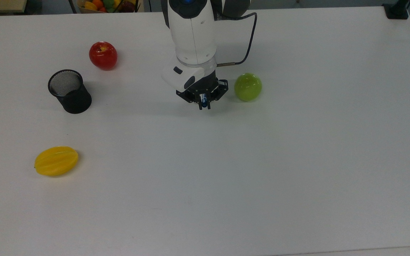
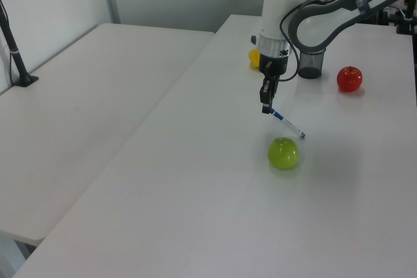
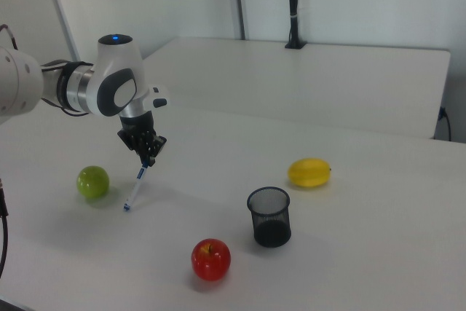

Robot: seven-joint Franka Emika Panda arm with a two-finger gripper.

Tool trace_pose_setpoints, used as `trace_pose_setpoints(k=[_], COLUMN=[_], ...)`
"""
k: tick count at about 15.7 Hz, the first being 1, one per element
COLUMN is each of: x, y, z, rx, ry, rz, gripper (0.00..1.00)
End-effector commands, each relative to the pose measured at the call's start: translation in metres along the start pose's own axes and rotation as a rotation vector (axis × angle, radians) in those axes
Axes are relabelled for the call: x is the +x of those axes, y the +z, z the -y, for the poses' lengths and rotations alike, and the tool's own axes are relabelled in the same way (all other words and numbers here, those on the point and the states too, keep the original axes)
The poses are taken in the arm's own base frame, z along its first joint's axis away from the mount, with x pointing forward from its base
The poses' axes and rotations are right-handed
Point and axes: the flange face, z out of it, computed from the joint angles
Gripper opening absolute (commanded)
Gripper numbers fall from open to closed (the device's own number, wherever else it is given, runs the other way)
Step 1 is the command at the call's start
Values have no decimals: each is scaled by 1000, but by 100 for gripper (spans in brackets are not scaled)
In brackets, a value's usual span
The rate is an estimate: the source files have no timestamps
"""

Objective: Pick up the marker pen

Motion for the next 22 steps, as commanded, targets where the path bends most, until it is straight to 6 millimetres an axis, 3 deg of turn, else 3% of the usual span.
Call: trace_pose_setpoints(k=[1,3,4,6,10,15,19,22], x=[3,4,4,3,-7,-41,-83,-105], y=[0,-2,-4,-13,-62,-150,-225,-268], z=[7,6,7,4,3,-13,-43,-60], rx=[16,16,14,14,1,-33,-55,-46], ry=[-1,6,5,12,16,44,108,150], rz=[-35,-38,-41,-48,-56,-9,11,9], gripper=[66,94,100,100,100,100,100,100])
